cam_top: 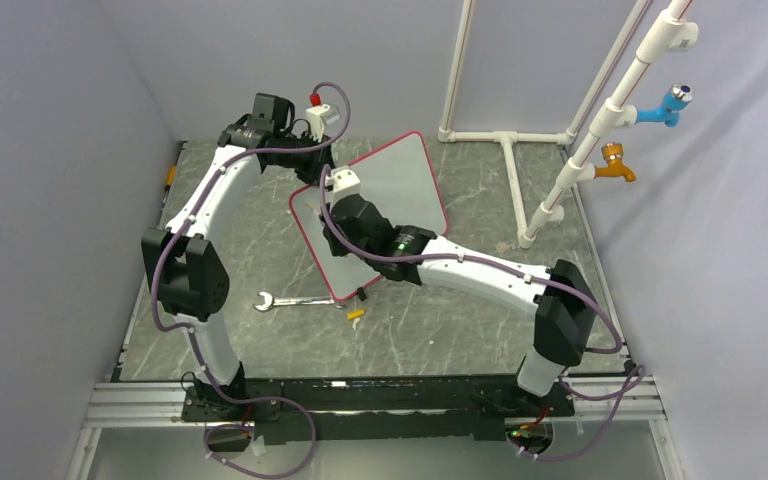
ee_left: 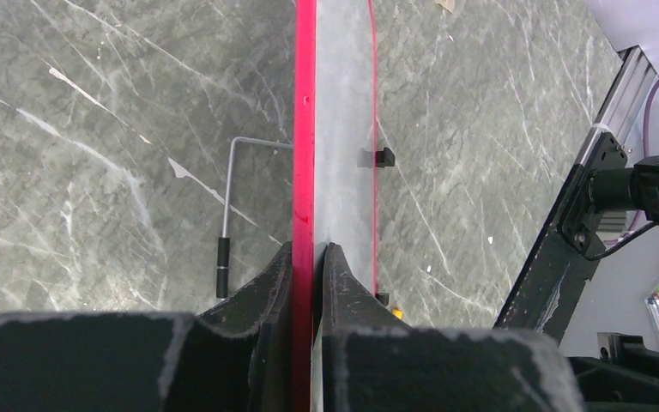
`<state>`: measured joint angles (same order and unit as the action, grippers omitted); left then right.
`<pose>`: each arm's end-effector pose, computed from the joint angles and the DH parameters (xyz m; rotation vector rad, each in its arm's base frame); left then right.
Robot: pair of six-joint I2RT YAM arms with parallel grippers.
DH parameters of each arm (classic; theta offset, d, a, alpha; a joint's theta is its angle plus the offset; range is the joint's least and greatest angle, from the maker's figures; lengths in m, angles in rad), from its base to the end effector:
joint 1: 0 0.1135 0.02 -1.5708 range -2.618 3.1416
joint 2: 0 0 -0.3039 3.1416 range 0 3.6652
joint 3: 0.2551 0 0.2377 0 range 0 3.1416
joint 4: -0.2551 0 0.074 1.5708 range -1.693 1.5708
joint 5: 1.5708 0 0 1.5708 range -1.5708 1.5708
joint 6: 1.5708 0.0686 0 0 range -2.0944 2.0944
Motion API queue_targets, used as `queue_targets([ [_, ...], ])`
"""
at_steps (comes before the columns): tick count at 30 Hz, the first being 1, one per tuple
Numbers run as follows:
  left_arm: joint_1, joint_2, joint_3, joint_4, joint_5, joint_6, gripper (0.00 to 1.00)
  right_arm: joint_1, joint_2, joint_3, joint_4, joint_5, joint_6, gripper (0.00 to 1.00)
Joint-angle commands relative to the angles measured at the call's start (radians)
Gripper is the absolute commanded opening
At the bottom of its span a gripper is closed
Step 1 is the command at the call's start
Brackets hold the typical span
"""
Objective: Write a sentence on the whiteboard
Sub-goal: Put down the whiteboard on the whiteboard stand.
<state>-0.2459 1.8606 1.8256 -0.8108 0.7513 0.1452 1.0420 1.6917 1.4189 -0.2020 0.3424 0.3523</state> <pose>0.3971 -0.1479 0.3637 0.7827 2.1845 -0.9478 0.2306 0.3489 0.3476 -0.4884 1.9983 0.5305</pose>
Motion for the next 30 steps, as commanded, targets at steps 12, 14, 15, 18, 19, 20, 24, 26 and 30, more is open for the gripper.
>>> queue_targets([
  [12, -0.012, -0.031, -0.016, 0.002, -0.206, 0.112, 0.00, -0.002, -0.081, 0.009, -0.024, -0.026, 0.037, 0.00],
  [14, -0.011, -0.024, -0.025, 0.004, -0.230, 0.120, 0.00, -0.002, -0.098, 0.012, -0.033, -0.030, 0.039, 0.00],
  [15, -0.012, -0.020, -0.030, 0.005, -0.244, 0.125, 0.00, -0.002, -0.109, 0.011, -0.039, -0.032, 0.039, 0.00],
  [18, -0.012, -0.005, -0.042, 0.001, -0.269, 0.144, 0.00, -0.002, -0.158, 0.003, -0.052, -0.033, 0.039, 0.00],
  [19, -0.012, -0.001, -0.047, 0.001, -0.272, 0.149, 0.00, -0.002, -0.184, -0.003, -0.056, -0.031, 0.040, 0.00],
  [20, -0.012, 0.000, -0.052, 0.002, -0.273, 0.157, 0.01, -0.002, -0.203, -0.009, -0.059, -0.031, 0.041, 0.00],
  [24, -0.012, -0.012, -0.087, 0.007, -0.280, 0.195, 0.04, -0.002, -0.282, -0.039, -0.076, -0.016, 0.046, 0.00],
  [26, -0.011, -0.024, -0.109, 0.014, -0.290, 0.212, 0.05, -0.002, -0.327, -0.066, -0.082, -0.011, 0.054, 0.00],
  [30, -0.012, -0.046, -0.145, 0.026, -0.300, 0.241, 0.10, -0.002, -0.411, -0.116, -0.094, 0.002, 0.071, 0.00],
])
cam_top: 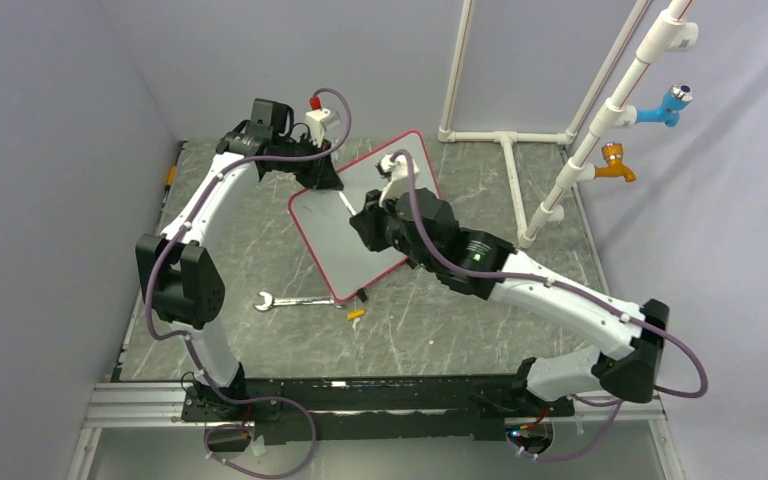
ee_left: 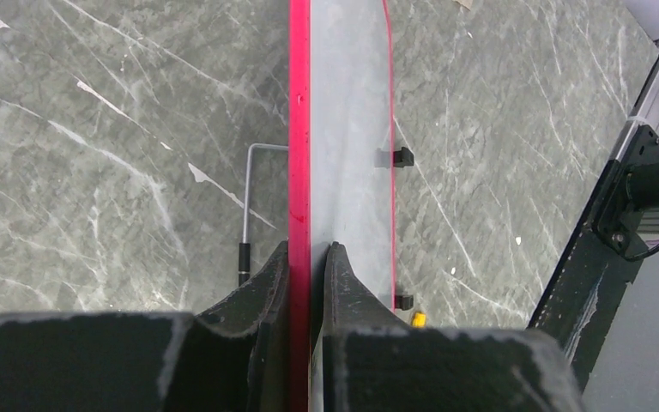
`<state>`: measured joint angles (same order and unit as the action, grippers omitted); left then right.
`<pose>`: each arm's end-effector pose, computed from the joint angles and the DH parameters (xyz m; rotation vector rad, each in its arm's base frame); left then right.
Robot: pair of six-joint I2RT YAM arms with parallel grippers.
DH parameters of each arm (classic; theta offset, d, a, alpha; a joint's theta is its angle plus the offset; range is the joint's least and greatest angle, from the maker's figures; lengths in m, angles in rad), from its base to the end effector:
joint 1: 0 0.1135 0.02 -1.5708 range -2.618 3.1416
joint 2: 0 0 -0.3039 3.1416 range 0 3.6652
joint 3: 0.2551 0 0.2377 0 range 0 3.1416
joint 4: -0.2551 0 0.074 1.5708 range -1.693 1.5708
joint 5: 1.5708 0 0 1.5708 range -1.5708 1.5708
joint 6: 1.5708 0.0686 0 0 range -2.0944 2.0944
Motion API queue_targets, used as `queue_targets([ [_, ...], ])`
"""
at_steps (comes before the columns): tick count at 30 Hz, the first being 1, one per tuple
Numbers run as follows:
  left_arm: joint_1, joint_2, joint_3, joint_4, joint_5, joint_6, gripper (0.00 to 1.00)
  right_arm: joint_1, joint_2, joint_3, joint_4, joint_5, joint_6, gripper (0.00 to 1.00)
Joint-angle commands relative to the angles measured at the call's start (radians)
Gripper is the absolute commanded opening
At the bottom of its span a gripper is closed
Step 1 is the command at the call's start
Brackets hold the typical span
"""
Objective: Write a sentence on the whiteboard
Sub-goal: Put down the whiteboard on the whiteboard stand.
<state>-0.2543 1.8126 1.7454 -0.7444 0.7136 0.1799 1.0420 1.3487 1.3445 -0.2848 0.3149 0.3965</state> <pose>0.3883 -0.1473 0.3617 0.8189 2.1448 -0.8796 0.1782 0.2628 0.4293 -0.3876 1.8656 0.7039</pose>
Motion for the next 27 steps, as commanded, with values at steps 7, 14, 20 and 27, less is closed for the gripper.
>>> queue_targets([
  [7, -0.003, -0.003, -0.081, -0.036, -0.279, 0.219, 0.27, -0.002, -0.180, -0.104, -0.038, 0.068, 0.044, 0.00],
  [14, 0.005, 0.018, -0.075, -0.042, -0.292, 0.225, 0.35, -0.001, -0.240, -0.126, -0.061, 0.097, 0.043, 0.00],
  [20, 0.004, 0.024, -0.061, -0.045, -0.277, 0.221, 0.38, -0.002, -0.242, -0.131, -0.064, 0.112, 0.029, 0.00],
  [27, 0.006, 0.026, 0.023, -0.088, -0.198, 0.196, 0.50, -0.003, -0.242, -0.142, -0.054, 0.113, 0.025, 0.00],
])
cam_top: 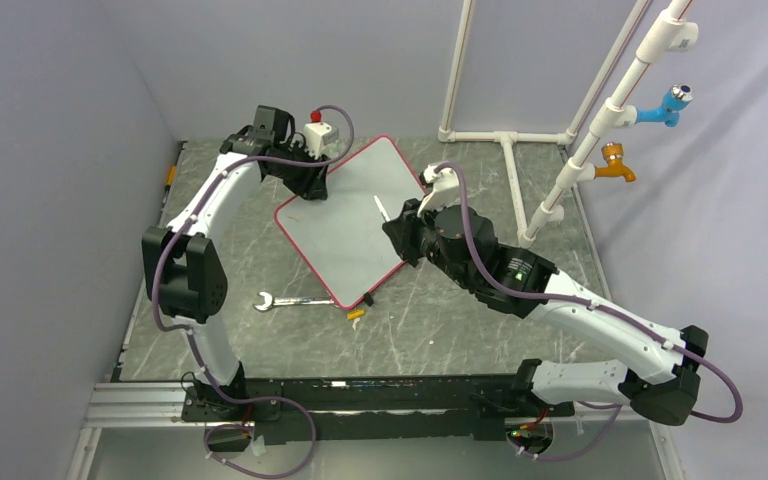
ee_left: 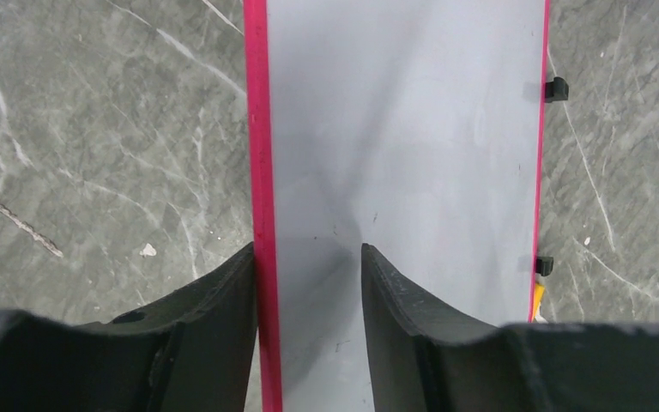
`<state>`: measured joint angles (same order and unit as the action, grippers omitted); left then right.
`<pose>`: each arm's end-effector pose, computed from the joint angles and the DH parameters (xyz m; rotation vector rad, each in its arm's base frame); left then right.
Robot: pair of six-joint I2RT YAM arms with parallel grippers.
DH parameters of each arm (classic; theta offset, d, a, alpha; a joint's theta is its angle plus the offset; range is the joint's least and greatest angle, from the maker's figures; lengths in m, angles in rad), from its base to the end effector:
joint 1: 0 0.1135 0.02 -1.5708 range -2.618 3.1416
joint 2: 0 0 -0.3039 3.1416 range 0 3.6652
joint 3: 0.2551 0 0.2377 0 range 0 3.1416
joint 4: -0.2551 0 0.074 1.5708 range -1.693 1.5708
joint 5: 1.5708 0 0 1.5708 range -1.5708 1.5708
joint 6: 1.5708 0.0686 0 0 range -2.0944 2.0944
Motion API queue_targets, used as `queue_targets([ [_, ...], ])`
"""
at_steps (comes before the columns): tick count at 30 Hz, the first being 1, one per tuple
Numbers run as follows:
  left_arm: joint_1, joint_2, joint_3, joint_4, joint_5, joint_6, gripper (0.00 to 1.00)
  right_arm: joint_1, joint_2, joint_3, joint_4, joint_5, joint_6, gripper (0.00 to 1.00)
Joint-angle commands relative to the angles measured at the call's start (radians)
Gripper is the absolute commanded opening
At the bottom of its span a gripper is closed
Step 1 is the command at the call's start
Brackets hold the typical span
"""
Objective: Write a sentence on the whiteboard
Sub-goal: Put down the whiteboard on the whiteboard stand, then adjust the whiteboard marker.
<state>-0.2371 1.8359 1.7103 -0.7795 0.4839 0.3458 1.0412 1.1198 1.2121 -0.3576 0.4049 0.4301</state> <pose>0.3993 -0.1293 0.3315 0.8861 2.2409 -0.5466 0.1462 0.1963 0.4320 -0.2786 1.8450 0.6652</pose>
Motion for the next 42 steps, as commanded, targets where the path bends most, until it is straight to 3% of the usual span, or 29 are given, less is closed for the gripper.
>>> queue_targets([
  [1, -0.011, -0.001, 0.062, -0.055, 0.035, 0.030, 0.51, -0.003, -0.014, -0.009, 0.019, 0.024, -0.010, 0.00],
  [12, -0.010, -0.034, 0.123, -0.068, 0.066, 0.017, 0.61, -0.003, -0.026, -0.014, 0.017, 0.027, -0.013, 0.00],
  [20, -0.009, -0.206, 0.095, 0.003, 0.050, 0.032, 0.67, -0.065, -0.020, 0.053, -0.092, -0.068, -0.016, 0.00],
  [30, -0.047, -0.448, -0.092, 0.107, 0.079, 0.157, 0.68, -0.354, -0.015, 0.089, -0.167, -0.511, -0.025, 0.00],
  [35, -0.148, -0.571, -0.241, 0.186, 0.061, 0.308, 0.68, -0.398, 0.067, 0.139, -0.208, -0.733, -0.042, 0.00],
  [42, -0.306, -0.771, -0.513, 0.368, 0.022, 0.562, 0.66, -0.408, 0.119, 0.186, -0.205, -0.921, -0.028, 0.00],
])
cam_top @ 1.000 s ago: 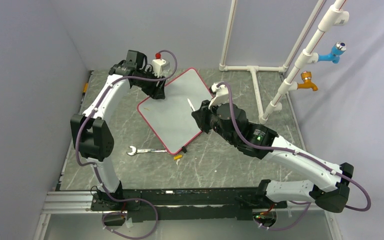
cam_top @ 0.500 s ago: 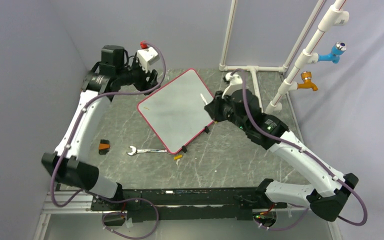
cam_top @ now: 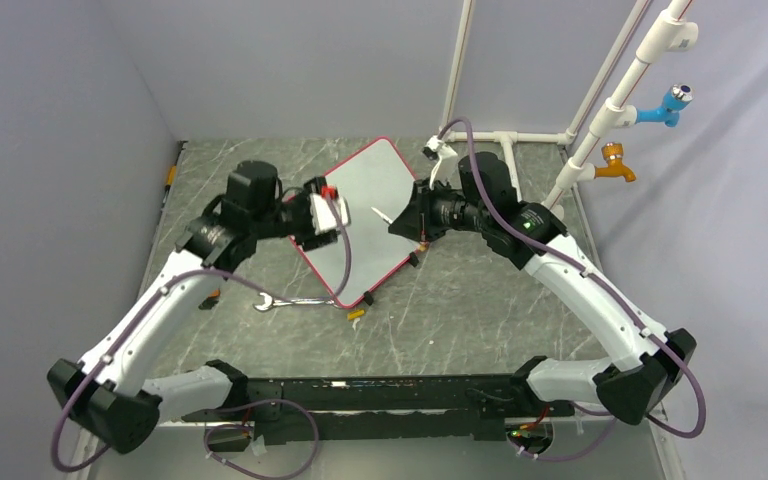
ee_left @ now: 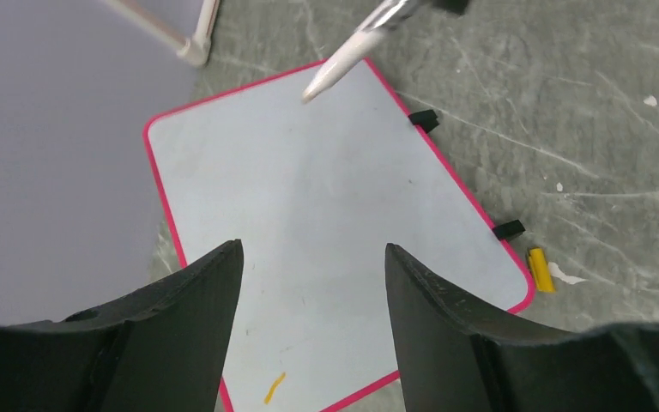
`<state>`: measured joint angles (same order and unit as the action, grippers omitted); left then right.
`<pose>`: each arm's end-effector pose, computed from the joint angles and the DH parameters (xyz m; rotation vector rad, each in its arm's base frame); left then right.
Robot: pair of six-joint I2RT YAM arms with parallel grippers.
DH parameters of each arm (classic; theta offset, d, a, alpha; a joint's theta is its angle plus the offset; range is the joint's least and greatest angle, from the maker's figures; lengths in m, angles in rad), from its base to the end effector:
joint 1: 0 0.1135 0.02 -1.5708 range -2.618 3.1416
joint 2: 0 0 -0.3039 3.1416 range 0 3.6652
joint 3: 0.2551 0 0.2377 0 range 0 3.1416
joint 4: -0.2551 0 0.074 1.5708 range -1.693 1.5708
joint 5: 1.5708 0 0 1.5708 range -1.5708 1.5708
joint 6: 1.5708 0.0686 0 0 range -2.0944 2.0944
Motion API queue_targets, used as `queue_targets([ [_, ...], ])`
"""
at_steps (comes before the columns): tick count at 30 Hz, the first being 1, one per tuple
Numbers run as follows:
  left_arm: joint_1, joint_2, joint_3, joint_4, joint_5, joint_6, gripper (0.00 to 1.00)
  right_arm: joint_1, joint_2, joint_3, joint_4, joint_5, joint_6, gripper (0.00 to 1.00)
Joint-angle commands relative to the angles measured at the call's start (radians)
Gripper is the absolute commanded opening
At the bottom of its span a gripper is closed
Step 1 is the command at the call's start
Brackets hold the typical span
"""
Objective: Write a sentence on the whiteboard
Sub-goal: Adjust the whiteboard marker.
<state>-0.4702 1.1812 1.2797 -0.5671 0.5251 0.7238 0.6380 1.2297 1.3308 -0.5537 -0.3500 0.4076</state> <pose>0.2042 -0.1424 0.4167 1.3727 1.4422 -0.3710 0.1994 0.1771 0.4222 -0.4795 2.0916 0.9930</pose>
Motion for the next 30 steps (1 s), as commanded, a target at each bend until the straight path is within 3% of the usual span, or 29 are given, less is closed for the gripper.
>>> queue_targets([
  [1, -0.096, -0.130, -0.095, 0.171, -0.034, 0.192, 0.67, -0.005, 0.015, 0.073, -0.009, -0.177, -0.005, 0.00],
  [8, -0.242, -0.120, -0.092, 0.137, -0.165, 0.277, 0.66, -0.005, 0.061, 0.084, -0.010, -0.251, 0.001, 0.00],
  [17, -0.331, -0.033, -0.048, 0.128, -0.228, 0.291, 0.57, -0.003, 0.072, 0.091, -0.012, -0.291, -0.003, 0.00],
  [21, -0.356, -0.012, -0.033, 0.132, -0.241, 0.290, 0.39, -0.004, 0.070, 0.087, -0.015, -0.287, -0.006, 0.00],
  [26, -0.377, 0.008, -0.019, 0.110, -0.285, 0.300, 0.00, -0.005, 0.062, 0.079, -0.010, -0.279, -0.005, 0.00],
  [30, -0.381, 0.008, -0.019, 0.107, -0.307, 0.284, 0.00, -0.004, 0.049, 0.080, -0.014, -0.232, 0.005, 0.01],
])
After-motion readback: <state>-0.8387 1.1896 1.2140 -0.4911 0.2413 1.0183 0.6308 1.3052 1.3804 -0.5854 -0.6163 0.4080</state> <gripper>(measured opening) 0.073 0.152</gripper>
